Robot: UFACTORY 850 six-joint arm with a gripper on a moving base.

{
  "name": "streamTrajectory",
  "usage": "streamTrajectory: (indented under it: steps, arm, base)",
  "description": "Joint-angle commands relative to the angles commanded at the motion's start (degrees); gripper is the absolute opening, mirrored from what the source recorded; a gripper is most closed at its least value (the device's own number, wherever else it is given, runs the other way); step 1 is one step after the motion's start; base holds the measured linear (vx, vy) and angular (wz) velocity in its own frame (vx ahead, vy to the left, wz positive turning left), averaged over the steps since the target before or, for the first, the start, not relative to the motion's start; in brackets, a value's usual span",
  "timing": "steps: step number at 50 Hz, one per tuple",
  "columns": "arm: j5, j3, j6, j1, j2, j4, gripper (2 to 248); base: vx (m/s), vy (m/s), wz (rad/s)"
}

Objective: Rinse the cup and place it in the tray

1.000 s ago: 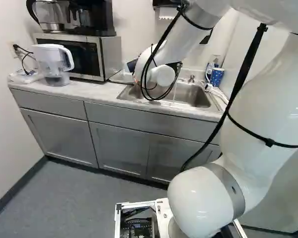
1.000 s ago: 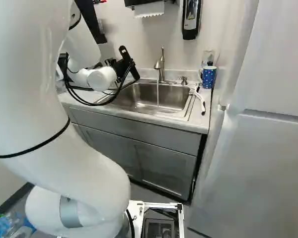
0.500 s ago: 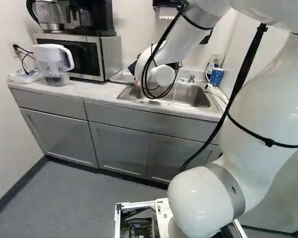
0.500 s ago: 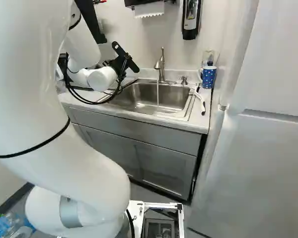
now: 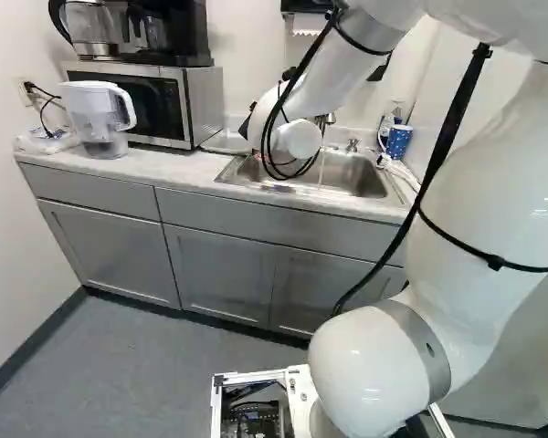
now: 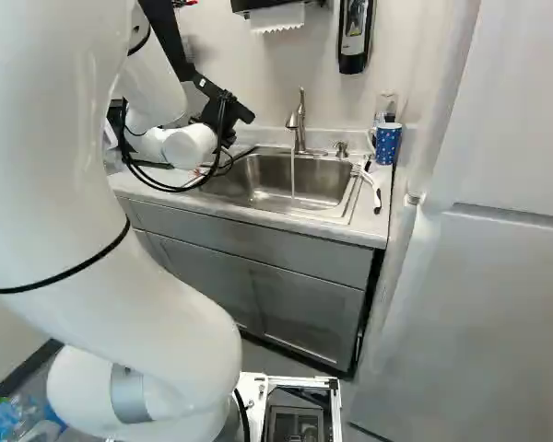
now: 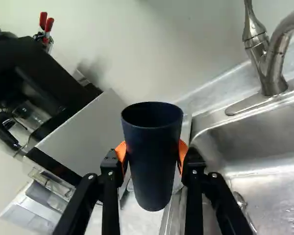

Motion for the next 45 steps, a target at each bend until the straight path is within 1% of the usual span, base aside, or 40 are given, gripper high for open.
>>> streamTrajectory:
  steps: [45]
  arm:
    - [0.0, 0.0, -27.1, 0.0, 0.0, 0.0, 121]
  base:
    - [0.000, 0.000, 0.000]
